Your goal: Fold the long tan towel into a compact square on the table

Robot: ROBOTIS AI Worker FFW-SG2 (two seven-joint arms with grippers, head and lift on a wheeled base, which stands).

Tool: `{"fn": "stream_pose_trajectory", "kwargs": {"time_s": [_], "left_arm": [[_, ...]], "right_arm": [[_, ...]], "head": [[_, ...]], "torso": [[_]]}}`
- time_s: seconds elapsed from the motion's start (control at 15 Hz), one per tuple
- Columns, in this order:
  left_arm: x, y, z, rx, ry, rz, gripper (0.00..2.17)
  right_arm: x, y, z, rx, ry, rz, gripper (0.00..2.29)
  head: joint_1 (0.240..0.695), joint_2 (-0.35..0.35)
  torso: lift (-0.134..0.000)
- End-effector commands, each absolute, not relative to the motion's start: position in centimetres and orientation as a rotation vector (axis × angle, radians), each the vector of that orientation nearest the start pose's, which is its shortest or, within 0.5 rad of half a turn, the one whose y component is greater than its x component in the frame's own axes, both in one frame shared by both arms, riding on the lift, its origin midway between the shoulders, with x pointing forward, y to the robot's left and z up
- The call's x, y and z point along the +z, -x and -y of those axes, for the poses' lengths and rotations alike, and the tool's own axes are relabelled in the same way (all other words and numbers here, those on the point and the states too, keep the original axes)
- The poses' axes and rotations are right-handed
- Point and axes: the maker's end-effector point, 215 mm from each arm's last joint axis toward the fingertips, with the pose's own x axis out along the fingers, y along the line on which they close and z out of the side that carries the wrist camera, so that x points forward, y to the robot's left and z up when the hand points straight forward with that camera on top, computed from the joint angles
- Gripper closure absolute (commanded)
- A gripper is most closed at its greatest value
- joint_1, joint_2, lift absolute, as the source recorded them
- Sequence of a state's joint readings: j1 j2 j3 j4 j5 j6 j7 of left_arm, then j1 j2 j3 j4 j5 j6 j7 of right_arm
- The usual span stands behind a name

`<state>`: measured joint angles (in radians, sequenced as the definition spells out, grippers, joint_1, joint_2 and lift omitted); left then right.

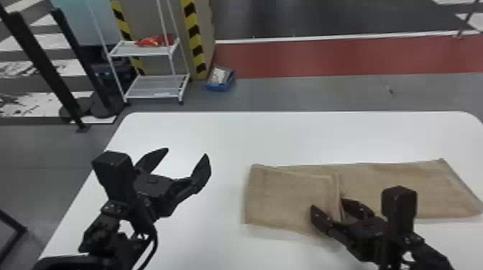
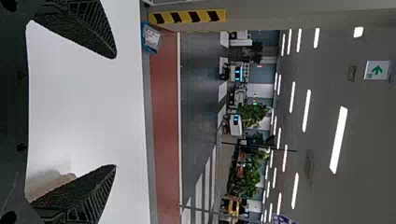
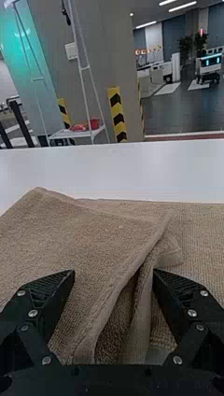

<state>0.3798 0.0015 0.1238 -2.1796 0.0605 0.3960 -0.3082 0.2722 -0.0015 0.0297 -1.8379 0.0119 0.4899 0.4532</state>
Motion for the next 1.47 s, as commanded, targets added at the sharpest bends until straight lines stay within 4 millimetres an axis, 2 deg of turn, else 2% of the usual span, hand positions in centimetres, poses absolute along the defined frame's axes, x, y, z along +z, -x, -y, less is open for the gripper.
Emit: {"fn": "stream_pose_trajectory", "kwargs": {"time_s": [0.0,0.2,0.4,0.53,0.6,0.73,0.8,0.87,0.93,1.0,1.07,1.13,1.2,1.27,1.33,1.4], "left_arm": [[-32.4,-47.4,-22.5,-0.207,0.05,-0.155,0.03],[-32.8,-47.4,-22.4,-0.209,0.049,-0.156,0.04],[-32.9,-47.2,-22.2,-0.217,0.049,-0.156,0.04],[-33.2,-47.1,-22.2,-0.217,0.05,-0.161,0.04],[-33.0,-47.0,-22.3,-0.216,0.048,-0.153,0.04],[-32.9,-47.1,-22.7,-0.209,0.046,-0.149,0.04],[-32.3,-47.1,-23.3,-0.199,0.035,-0.113,0.04],[-31.0,-47.0,-24.0,-0.187,0.013,-0.043,0.04],[-30.0,-46.8,-25.0,-0.168,-0.014,0.018,0.04],[-29.9,-46.5,-26.6,-0.139,-0.037,0.06,0.04],[-30.7,-46.2,-28.5,-0.107,-0.049,0.067,0.04],[-31.6,-45.9,-30.1,-0.079,-0.054,0.064,0.05],[-31.9,-45.7,-30.9,-0.066,-0.053,0.073,0.05],[-32.6,-45.5,-31.5,-0.057,-0.046,0.064,0.05],[-32.7,-45.2,-31.5,-0.061,-0.035,0.064,0.05],[-32.5,-44.8,-31.5,-0.062,-0.034,0.069,0.06]], "right_arm": [[-47.1,-45.8,11.8,0.475,-0.103,-0.479,0.5],[-46.5,-45.8,12.0,0.478,-0.111,-0.467,0.85],[-46.0,-45.9,12.1,0.478,-0.105,-0.457,1.44],[-45.9,-46.1,12.1,0.478,-0.098,-0.454,1.52],[-45.5,-46.4,11.9,0.481,-0.099,-0.444,1.7],[-42.8,-48.2,11.0,0.501,-0.102,-0.385,1.73],[-39.6,-49.5,10.4,0.526,-0.124,-0.332,1.73],[-37.1,-50.3,10.6,0.53,-0.146,-0.309,1.73],[-36.4,-50.5,11.4,0.519,-0.156,-0.323,1.73],[-36.5,-50.6,12.7,0.496,-0.169,-0.339,1.73],[-37.5,-50.4,14.0,0.471,-0.178,-0.358,1.73],[-39.9,-50.1,15.2,0.447,-0.192,-0.399,1.73],[-41.4,-50.6,15.9,0.432,-0.197,-0.418,1.73],[-41.8,-51.4,16.8,0.416,-0.207,-0.428,1.73],[-40.6,-51.8,17.5,0.409,-0.229,-0.41,1.73],[-38.2,-52.0,18.1,0.409,-0.262,-0.387,1.73]], "head": [[0.695,0.126],[0.695,0.127],[0.695,0.124],[0.695,0.121],[0.695,0.12],[0.695,0.121],[0.695,0.124],[0.695,0.128],[0.695,0.142],[0.695,0.148],[0.695,0.151],[0.695,0.154],[0.695,0.158],[0.695,0.166],[0.695,0.169],[0.695,0.169]], "torso": [[-0.113],[-0.113],[-0.113],[-0.113],[-0.113],[-0.113],[-0.113],[-0.113],[-0.113],[-0.113],[-0.113],[-0.113],[-0.113],[-0.113],[-0.113],[-0.113]]}}
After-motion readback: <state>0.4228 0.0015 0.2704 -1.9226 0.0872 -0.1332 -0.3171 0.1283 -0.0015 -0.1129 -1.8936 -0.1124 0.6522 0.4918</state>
